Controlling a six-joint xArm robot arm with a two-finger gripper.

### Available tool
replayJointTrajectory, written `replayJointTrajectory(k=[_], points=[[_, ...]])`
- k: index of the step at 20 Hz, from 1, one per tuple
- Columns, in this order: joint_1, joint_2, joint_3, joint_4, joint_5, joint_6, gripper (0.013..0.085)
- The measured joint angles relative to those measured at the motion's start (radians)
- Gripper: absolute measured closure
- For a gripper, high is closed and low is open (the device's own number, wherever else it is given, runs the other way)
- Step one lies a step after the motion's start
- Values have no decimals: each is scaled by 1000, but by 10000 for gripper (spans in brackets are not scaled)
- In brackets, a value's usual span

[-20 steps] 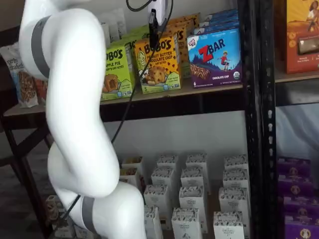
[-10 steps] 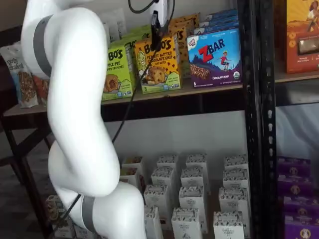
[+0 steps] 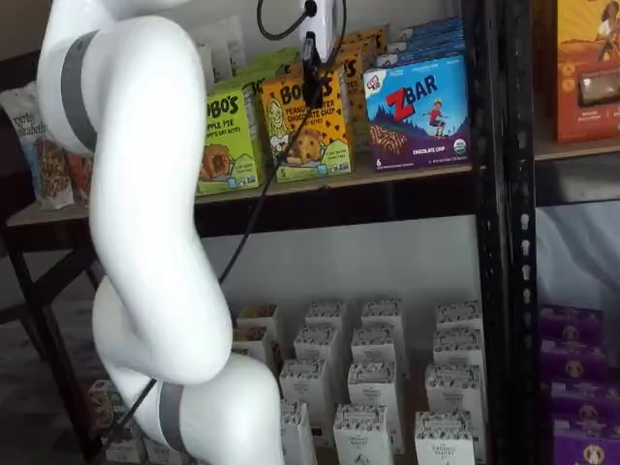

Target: Pick up the orange box on the top shelf, the fifth box from the left

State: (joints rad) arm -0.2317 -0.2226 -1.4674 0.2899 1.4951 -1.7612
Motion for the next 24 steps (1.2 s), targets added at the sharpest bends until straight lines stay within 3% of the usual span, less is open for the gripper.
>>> replayJointTrajectory(k=[6,11,24], points=[[7,35,-29,-11,4,3,130],[28,88,-99,-82,67,19,130],[50,109,-130,-97,103,41,130]])
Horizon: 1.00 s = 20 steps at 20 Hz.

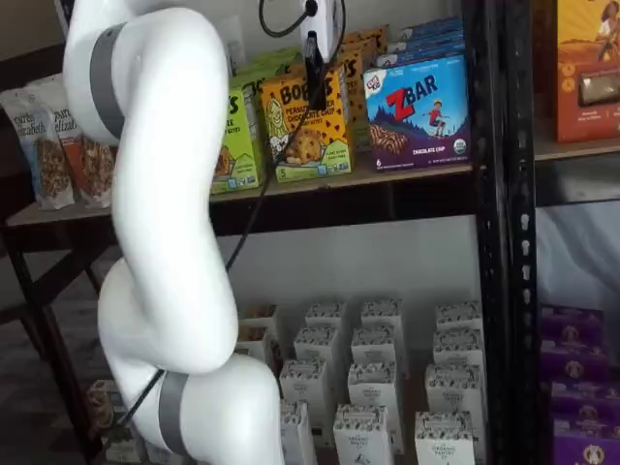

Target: Pick up the orange box on the top shelf, the fifth box from the left

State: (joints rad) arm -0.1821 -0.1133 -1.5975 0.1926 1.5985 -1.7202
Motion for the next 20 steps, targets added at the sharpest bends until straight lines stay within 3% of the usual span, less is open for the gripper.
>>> replayJointTrajectory(k=[8,20], points=[[3,-18,23,-1,-27,1,130],[2,-20,22,9,-20,2,410]])
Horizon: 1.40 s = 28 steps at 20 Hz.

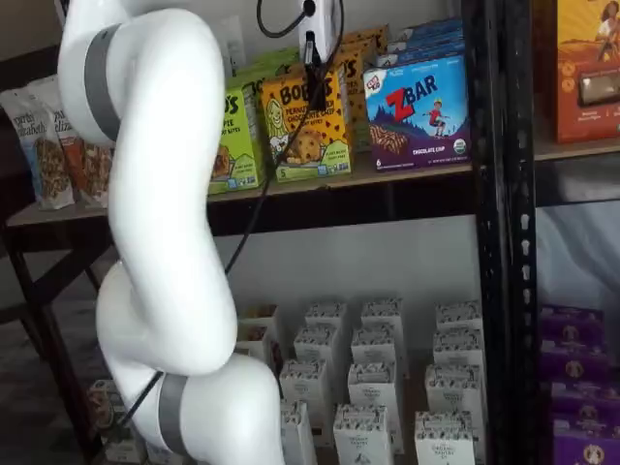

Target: Pick up the orange box on the top shelf, the fifth box from the left

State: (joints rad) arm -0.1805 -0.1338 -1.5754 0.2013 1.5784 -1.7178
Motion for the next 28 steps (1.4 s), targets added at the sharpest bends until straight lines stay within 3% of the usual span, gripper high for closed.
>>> replayJointTrajectory(k=[19,28], points=[[13,7,-7,-22,4,10,410],[9,3,-2,-4,2,8,410]])
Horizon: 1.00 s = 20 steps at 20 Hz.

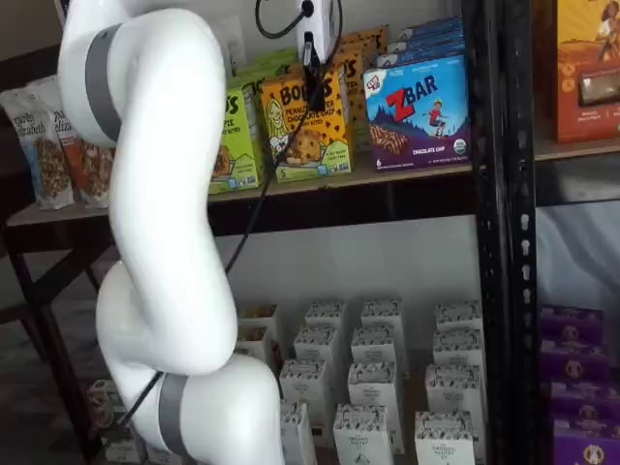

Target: Pick up the orange box on the top shelf, the fifth box from the left

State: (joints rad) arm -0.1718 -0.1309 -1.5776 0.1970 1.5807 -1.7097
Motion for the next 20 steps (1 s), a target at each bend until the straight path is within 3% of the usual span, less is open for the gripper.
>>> replayJointTrajectory(k=[8,20], points=[[1,-4,2,6,1,2,570],[5,-20,10,2,-5,7,570]])
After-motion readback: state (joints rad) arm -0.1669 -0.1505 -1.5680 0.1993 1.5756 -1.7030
